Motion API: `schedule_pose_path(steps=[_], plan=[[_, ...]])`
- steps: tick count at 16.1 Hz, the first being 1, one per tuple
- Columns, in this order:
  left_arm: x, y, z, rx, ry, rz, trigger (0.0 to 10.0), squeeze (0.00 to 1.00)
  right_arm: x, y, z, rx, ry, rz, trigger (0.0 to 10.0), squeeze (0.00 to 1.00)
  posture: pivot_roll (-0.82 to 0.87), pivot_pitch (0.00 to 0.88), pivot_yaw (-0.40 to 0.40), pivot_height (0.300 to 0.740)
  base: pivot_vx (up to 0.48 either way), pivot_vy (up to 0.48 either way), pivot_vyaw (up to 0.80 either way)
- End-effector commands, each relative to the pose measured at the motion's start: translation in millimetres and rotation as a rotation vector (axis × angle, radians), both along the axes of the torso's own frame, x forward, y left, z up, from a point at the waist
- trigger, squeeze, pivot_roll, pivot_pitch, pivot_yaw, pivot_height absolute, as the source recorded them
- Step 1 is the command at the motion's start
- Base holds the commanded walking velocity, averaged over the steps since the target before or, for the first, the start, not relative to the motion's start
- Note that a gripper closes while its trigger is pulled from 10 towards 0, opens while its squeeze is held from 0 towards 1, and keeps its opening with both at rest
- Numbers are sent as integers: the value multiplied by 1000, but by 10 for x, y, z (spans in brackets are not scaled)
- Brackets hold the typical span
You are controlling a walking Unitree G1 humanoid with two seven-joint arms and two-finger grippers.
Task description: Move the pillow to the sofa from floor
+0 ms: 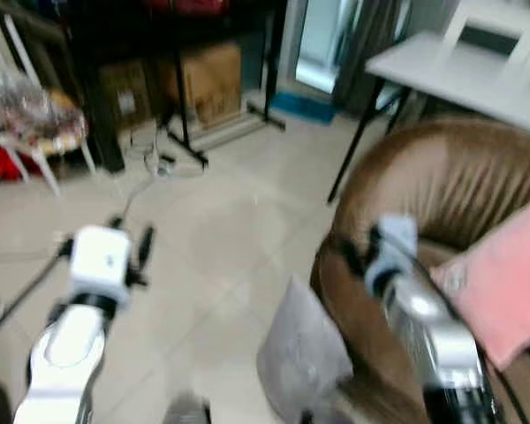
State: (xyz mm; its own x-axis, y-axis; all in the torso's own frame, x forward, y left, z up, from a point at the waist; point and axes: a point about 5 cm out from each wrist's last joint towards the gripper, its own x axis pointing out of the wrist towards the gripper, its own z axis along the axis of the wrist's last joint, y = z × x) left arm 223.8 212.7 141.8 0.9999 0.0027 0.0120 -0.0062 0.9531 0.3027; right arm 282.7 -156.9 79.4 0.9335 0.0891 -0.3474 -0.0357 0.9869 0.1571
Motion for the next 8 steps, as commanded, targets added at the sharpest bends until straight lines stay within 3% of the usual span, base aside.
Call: schedule_pose_path(steps=[1,6,8], plan=[[-13,28,-46,4,11,26,10000,0,-49,-68,-83,12,17,-35,10000,0,101,0,-69,620,0,0,0],[-58,43,-92,-31,-1,27,10000,0,-82,7,-90,5,-8,23,10000,0,88,0,-55,565,0,0,0],[-54,32,-101,-43,0,13,10000,0,-58,9,-64,-14,-26,44,10000,0,84,0,-54,565,0,0,0]])
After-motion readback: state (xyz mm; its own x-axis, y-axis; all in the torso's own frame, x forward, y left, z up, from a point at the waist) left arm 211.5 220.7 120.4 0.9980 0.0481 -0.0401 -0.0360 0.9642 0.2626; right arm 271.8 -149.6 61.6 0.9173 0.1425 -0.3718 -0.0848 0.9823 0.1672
